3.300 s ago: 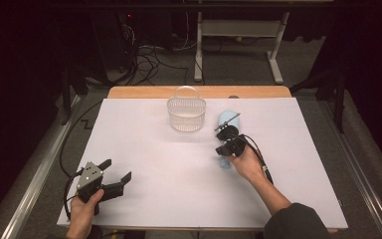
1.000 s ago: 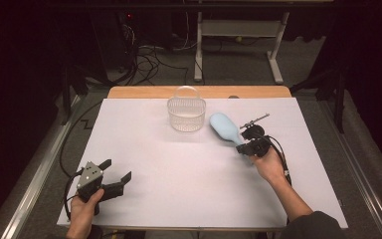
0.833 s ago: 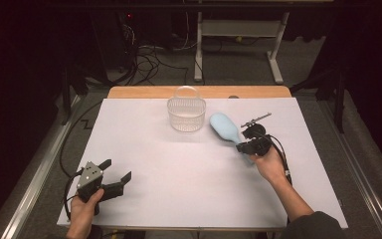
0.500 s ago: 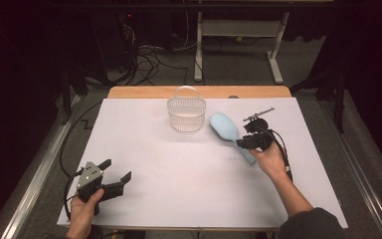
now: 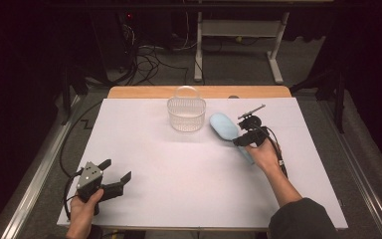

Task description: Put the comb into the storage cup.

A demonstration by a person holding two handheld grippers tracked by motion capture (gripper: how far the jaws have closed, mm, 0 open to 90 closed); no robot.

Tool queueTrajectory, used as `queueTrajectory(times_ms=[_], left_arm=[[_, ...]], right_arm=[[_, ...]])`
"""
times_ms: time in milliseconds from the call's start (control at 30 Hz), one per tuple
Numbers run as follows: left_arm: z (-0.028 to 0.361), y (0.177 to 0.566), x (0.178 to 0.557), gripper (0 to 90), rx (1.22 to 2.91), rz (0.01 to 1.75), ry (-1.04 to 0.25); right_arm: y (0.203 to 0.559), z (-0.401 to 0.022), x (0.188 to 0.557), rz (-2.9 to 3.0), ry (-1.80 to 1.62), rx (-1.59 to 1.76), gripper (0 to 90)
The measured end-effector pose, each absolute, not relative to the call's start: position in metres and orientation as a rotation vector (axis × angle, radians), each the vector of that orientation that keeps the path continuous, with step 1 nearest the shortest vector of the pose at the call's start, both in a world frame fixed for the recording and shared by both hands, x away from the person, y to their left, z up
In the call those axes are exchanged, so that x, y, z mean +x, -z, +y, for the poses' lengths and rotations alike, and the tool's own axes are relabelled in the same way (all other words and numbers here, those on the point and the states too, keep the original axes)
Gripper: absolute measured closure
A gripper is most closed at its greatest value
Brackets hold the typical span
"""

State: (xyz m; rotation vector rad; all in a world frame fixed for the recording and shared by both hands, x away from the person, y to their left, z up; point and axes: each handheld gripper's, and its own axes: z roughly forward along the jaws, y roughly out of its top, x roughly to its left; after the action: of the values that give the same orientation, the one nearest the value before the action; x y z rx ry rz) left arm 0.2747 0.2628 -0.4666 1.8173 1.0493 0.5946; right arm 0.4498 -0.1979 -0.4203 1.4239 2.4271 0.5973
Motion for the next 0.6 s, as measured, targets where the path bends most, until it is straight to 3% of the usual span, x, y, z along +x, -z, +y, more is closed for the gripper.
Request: queueTrajectory(times_ms=[600], left_arm=[[0.262, 0.467, 0.275, 15.4, 1.825, 1.039, -0.594]], right_arm=[[0.437, -0.185, 0.461, 2.448, -0.501, 1.444, 53.0]])
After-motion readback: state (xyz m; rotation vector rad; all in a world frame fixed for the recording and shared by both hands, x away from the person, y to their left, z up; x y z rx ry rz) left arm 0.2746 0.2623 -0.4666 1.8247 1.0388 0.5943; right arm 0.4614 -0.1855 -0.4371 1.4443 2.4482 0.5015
